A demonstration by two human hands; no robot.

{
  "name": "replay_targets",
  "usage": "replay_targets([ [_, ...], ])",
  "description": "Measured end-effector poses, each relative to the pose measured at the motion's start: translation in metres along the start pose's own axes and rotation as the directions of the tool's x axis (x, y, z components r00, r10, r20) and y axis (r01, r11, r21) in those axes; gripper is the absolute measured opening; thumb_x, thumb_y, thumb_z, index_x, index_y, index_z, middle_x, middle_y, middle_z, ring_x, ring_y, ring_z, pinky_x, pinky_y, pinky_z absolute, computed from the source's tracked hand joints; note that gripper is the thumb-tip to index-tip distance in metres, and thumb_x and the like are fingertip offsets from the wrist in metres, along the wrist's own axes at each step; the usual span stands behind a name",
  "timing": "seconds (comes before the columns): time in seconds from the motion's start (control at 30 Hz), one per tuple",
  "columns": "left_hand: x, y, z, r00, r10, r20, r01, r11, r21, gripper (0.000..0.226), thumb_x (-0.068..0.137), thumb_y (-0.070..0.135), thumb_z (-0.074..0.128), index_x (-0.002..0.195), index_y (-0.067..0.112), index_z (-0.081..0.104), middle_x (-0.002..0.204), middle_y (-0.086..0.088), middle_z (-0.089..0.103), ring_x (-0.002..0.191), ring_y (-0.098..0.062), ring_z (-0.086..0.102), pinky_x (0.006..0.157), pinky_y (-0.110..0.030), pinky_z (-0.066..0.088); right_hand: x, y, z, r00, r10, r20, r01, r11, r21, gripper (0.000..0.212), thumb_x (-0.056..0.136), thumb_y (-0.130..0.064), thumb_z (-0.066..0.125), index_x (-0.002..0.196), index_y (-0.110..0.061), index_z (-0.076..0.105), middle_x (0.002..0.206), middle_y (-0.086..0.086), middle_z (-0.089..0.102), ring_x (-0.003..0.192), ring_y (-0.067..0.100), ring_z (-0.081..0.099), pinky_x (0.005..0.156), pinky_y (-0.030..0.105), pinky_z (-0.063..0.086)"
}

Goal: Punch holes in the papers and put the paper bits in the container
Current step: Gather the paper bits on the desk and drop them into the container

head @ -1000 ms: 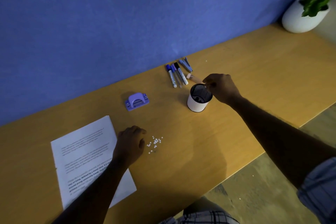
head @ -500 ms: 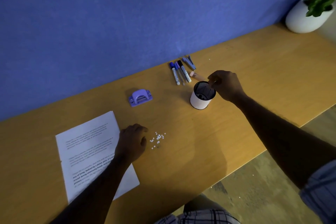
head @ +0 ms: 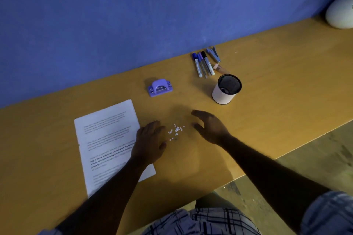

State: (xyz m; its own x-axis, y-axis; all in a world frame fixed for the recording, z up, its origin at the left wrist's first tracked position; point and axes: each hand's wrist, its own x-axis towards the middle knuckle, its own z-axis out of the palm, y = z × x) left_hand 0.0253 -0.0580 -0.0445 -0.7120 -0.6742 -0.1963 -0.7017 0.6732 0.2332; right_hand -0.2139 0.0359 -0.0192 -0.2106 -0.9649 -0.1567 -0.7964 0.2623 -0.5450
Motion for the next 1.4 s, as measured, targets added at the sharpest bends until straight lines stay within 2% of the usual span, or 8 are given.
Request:
replay_targets([
  [0.13,-0.008,-0.002,0.005,0.999,-0.031,0.037,0.028,0.998,0.056,0.070,0.090,0.054,0.047,0.150,0.022,0.029,0.160,-0.005,0.022,0.147,-0.024,0.018,0.117,-0.048,0.020,-0.009,-0.006,0.049,0.983,-0.015,0.185,0.043,0.988,-0.149,0.088,0.093,-0.055,0.048,0.156,-0.014,0.002,0.164,0.005,-0.007,0.151,0.022,-0.006,0.121,0.036,0.002],
  [0.27,-0.017,-0.005,0.005,0.998,-0.053,0.024,0.052,0.996,0.067,0.069,0.093,0.055,0.041,0.151,0.022,0.024,0.160,-0.005,0.021,0.148,-0.024,0.017,0.116,-0.047,0.019,-0.015,-0.020,0.080,0.989,0.051,0.137,-0.007,0.953,-0.302,0.110,0.082,-0.079,0.035,0.153,-0.011,-0.012,0.159,0.009,-0.021,0.148,0.024,-0.019,0.121,0.041,-0.006],
  [0.43,-0.024,-0.012,0.002,0.998,-0.068,0.010,0.067,0.995,0.072,0.068,0.094,0.056,0.038,0.151,0.021,0.024,0.160,-0.004,0.021,0.148,-0.023,0.018,0.117,-0.046,0.021,-0.025,-0.030,0.096,0.998,-0.027,0.059,0.045,0.944,-0.327,0.093,0.091,-0.072,0.021,0.154,-0.008,-0.006,0.162,0.011,-0.010,0.150,0.025,-0.009,0.122,0.042,0.000],
  [0.63,-0.022,-0.016,-0.002,0.997,-0.077,0.013,0.075,0.995,0.072,0.067,0.093,0.056,0.040,0.150,0.021,0.028,0.159,-0.005,0.024,0.147,-0.024,0.021,0.116,-0.047,0.024,-0.019,-0.029,0.085,0.969,-0.198,0.148,0.237,0.916,-0.323,0.076,0.097,-0.059,0.027,0.155,-0.012,0.013,0.164,0.006,0.004,0.151,0.023,0.000,0.123,0.042,0.011],
  [0.83,-0.022,-0.020,-0.004,0.997,-0.076,-0.012,0.077,0.994,0.082,0.066,0.093,0.056,0.042,0.148,0.020,0.031,0.158,-0.005,0.027,0.146,-0.024,0.025,0.114,-0.046,0.026,0.010,-0.033,0.073,0.985,-0.085,0.152,0.119,0.965,-0.233,0.076,0.099,-0.052,0.035,0.155,-0.013,0.002,0.163,0.006,-0.004,0.150,0.019,-0.005,0.122,0.035,0.001],
  [1.03,-0.021,-0.023,-0.004,0.997,-0.076,-0.002,0.076,0.992,0.099,0.066,0.093,0.059,0.038,0.148,0.021,0.032,0.157,-0.005,0.029,0.145,-0.023,0.026,0.114,-0.045,0.029,0.003,-0.042,0.086,0.965,-0.158,0.208,0.220,0.920,-0.323,0.064,0.102,-0.044,0.029,0.155,-0.017,0.003,0.163,0.007,-0.005,0.150,0.022,-0.007,0.123,0.041,0.009],
  [1.2,-0.022,-0.023,-0.004,0.996,-0.081,-0.023,0.082,0.995,0.051,0.061,0.091,0.056,0.046,0.141,0.021,0.042,0.150,-0.004,0.040,0.139,-0.022,0.035,0.110,-0.044,0.034,-0.025,-0.034,0.084,0.920,-0.301,0.250,0.377,0.852,-0.363,0.064,0.095,-0.011,0.053,0.152,-0.012,0.025,0.162,0.011,0.018,0.149,0.029,0.018,0.108,0.039,0.039],
  [1.4,-0.021,-0.020,-0.006,0.996,-0.027,-0.082,0.029,0.999,0.022,0.049,0.090,0.050,0.052,0.128,0.018,0.054,0.136,-0.005,0.053,0.128,-0.022,0.048,0.101,-0.040,0.040,-0.027,-0.039,0.077,0.900,-0.419,0.124,0.433,0.818,-0.379,0.044,0.083,-0.009,0.071,0.126,-0.002,0.061,0.133,0.015,0.058,0.117,0.028,0.059,0.080,0.032,0.059],
])
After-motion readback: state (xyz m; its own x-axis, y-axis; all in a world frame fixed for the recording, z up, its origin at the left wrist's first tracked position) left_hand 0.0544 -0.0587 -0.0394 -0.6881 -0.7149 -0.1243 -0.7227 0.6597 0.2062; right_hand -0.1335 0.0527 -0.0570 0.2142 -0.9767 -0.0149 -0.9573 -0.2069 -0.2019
